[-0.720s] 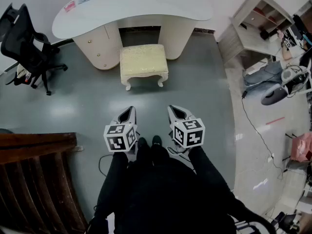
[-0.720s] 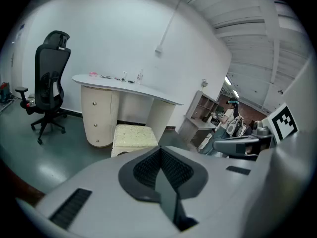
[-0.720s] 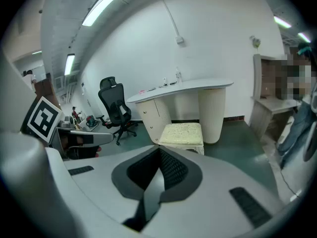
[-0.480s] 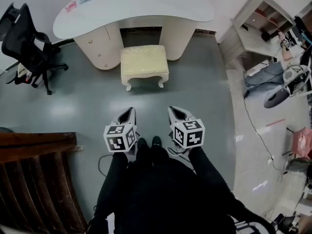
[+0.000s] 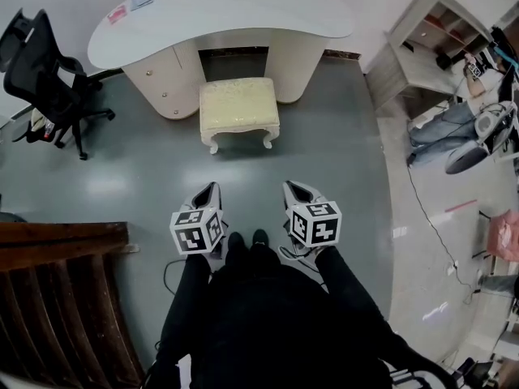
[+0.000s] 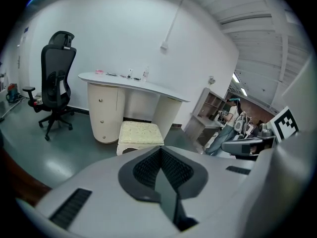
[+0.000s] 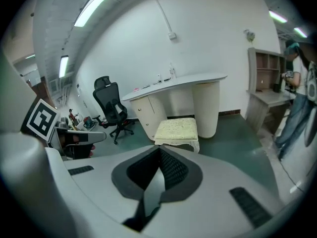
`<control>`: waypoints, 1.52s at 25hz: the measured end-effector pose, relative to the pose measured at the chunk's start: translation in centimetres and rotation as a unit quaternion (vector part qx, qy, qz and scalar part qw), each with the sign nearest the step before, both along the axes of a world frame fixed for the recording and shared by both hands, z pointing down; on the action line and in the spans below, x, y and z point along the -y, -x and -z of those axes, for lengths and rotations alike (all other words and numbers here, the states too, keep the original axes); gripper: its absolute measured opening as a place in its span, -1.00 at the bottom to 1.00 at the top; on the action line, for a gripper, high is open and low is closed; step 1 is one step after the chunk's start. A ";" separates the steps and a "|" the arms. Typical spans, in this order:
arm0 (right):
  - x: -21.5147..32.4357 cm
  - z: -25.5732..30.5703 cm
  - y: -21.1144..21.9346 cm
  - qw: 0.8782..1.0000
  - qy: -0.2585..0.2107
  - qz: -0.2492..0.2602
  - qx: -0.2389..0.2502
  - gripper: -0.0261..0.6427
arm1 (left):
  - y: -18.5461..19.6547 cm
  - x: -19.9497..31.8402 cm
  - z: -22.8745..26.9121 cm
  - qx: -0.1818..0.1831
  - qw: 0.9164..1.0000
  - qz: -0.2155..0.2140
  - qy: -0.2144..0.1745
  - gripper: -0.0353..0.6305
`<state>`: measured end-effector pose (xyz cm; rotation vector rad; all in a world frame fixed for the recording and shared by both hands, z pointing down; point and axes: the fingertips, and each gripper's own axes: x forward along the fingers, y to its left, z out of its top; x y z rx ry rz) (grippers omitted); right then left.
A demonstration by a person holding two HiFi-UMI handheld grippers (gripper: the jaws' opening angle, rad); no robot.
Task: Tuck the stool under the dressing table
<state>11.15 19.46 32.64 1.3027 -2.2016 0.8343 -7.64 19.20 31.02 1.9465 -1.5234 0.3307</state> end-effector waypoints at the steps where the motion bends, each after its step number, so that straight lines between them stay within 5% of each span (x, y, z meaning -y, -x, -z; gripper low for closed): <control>1: -0.1 -0.3 -0.4 1.000 0.004 -0.005 0.000 -0.91 | 0.2 0.0 -0.2 0.005 1.000 0.004 0.002 -0.87; 21: 1.0 -1.8 -7.1 0.997 0.039 -0.062 -0.028 -0.91 | 1.7 0.1 -1.3 0.037 0.998 0.049 0.031 -0.87; 38: 5.1 -4.3 -6.4 0.993 0.081 -0.062 -0.051 -0.91 | 2.9 3.9 -3.2 0.043 0.995 0.062 0.065 -0.87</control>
